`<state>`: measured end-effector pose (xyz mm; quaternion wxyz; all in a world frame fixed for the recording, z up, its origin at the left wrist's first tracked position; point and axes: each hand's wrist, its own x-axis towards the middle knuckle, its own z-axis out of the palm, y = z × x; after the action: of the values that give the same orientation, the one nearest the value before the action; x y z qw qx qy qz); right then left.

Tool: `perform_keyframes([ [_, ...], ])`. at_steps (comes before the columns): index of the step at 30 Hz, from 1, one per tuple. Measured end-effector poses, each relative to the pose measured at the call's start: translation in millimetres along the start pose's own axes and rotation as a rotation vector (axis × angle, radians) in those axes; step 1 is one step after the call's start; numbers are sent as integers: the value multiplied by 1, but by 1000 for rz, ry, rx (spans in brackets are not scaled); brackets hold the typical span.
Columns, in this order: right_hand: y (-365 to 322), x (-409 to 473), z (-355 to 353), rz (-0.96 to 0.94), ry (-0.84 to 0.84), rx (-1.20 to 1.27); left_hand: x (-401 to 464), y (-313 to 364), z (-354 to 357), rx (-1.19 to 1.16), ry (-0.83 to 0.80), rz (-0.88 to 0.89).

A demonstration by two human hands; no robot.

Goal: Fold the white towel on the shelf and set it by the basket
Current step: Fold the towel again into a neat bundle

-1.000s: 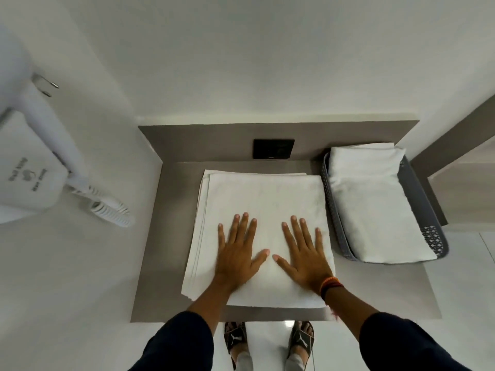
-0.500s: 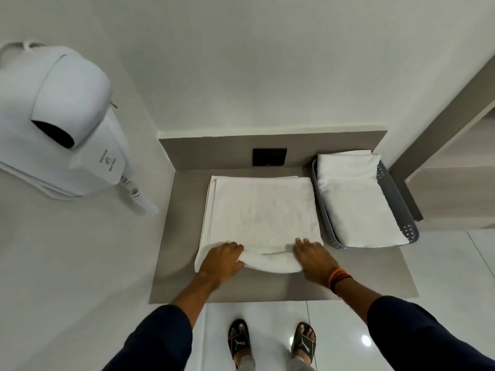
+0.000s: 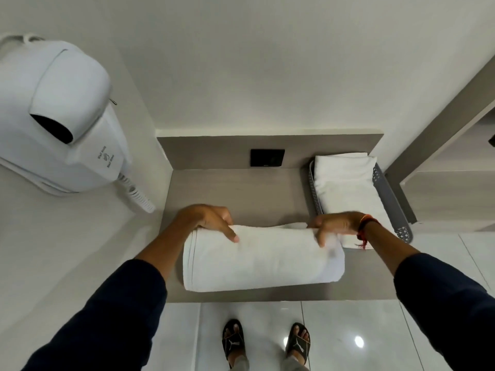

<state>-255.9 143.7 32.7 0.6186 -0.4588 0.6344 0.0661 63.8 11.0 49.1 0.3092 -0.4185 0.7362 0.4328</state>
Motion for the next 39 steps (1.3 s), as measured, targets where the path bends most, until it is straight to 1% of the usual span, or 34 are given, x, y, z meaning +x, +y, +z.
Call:
perform_keyframes([
  [2,2,12,-9,-43,199,66,19,-5,1,57,118,-69],
  [4,3,25,-9,-90,354,44,36,-12,15,88,199,-184],
  [6,0,42,-2,-140,466,5,53,-20,37,133,246,-245],
  [8,1,58,9,-167,538,-43,65,-25,59,194,295,-277],
  [10,2,68,22,-174,592,-193,68,-26,75,223,375,-320],
  [11,1,72,27,-140,646,-321,67,-25,81,239,428,-347],
  [12,2,75,34,-107,736,-453,66,-24,85,270,496,-363],
  [13,0,78,42,-93,837,-562,64,-21,89,318,579,-352],
  [14,-1,79,53,-105,914,-625,64,-17,95,364,670,-300],
  [15,-2,81,65,-148,955,-660,66,-13,101,373,762,-209],
  [16,-3,83,79,-204,964,-690,69,-8,109,350,839,-92],
  [17,-1,87,92,-249,933,-724,73,-3,119,320,878,18],
  [19,7,98,112,-276,837,-771,81,1,140,309,841,144],
  [21,16,110,121,-250,789,-780,92,-7,158,323,799,177],
  [24,24,127,122,-246,807,-742,105,-17,170,315,818,184],
  [27,27,140,115,-304,822,-738,112,-12,169,319,861,170],
  [30,19,152,91,-416,821,-846,111,-8,165,297,885,79],
  [32,4,156,70,-431,838,-934,109,2,160,236,885,-62],
  [33,-5,154,63,-403,870,-938,109,9,156,189,889,-146],
  [34,-12,152,60,-353,913,-909,110,16,152,149,882,-229],
  [35,-17,147,62,-291,959,-853,110,21,147,122,842,-300],
  [36,-19,141,67,-230,1003,-773,110,23,143,91,799,-333],
  [37,-16,135,76,-177,1043,-660,108,23,142,58,772,-327],
  [38,-9,129,86,-133,1066,-496,106,21,143,45,761,-292],
  [39,1,125,97,-108,1052,-281,104,17,145,57,764,-251],
])
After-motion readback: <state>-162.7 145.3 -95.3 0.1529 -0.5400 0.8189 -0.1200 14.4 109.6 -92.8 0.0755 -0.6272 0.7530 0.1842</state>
